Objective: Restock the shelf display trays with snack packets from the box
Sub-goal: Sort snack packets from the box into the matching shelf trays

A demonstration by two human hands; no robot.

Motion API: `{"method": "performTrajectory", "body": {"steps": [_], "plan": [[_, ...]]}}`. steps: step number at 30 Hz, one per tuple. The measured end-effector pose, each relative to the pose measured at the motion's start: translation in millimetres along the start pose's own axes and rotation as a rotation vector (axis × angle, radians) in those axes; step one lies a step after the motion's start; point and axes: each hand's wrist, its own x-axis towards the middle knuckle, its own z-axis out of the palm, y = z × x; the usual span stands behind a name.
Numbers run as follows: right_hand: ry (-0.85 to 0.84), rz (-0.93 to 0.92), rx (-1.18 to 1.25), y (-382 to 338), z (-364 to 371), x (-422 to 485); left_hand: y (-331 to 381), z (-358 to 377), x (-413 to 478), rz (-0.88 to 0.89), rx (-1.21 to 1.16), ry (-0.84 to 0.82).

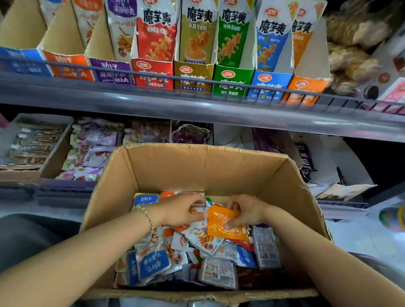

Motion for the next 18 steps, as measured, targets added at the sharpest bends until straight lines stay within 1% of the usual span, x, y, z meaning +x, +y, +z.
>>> {"method": "performTrajectory", "body": {"steps": [2, 3, 7, 10, 13, 15, 18], "plan": [[0.026, -0.019, 0.033, -3.1, -0.2, -1.4, 2.7, 8.8, 4.5, -0.021, -0.146, -0.029], [0.029, -0.009, 0.047, -3.6, 0.5, -1.5, 3.5, 12.3, 6.3, -0.032, -0.179, -0.047], [-0.008, 0.012, 0.079, -5.8, -2.2, -5.0, 4.3, 17.4, 12.0, -0.033, -0.163, -0.020], [-0.007, -0.034, 0.105, -5.9, -3.6, -6.7, 6.9, 18.7, 15.5, -0.018, -0.274, -0.009], [-0.027, -0.044, 0.113, -5.9, -3.8, -10.1, 9.6, 24.8, 22.8, -0.013, -0.269, 0.020], [-0.039, -0.073, 0.127, -6.7, -4.1, -12.2, 16.4, 26.5, 25.0, -0.029, -0.363, 0.039], [0.040, -0.159, 0.240, -9.8, -10.2, -16.1, 27.0, 12.2, 23.5, -0.043, -0.481, 0.059]]}}
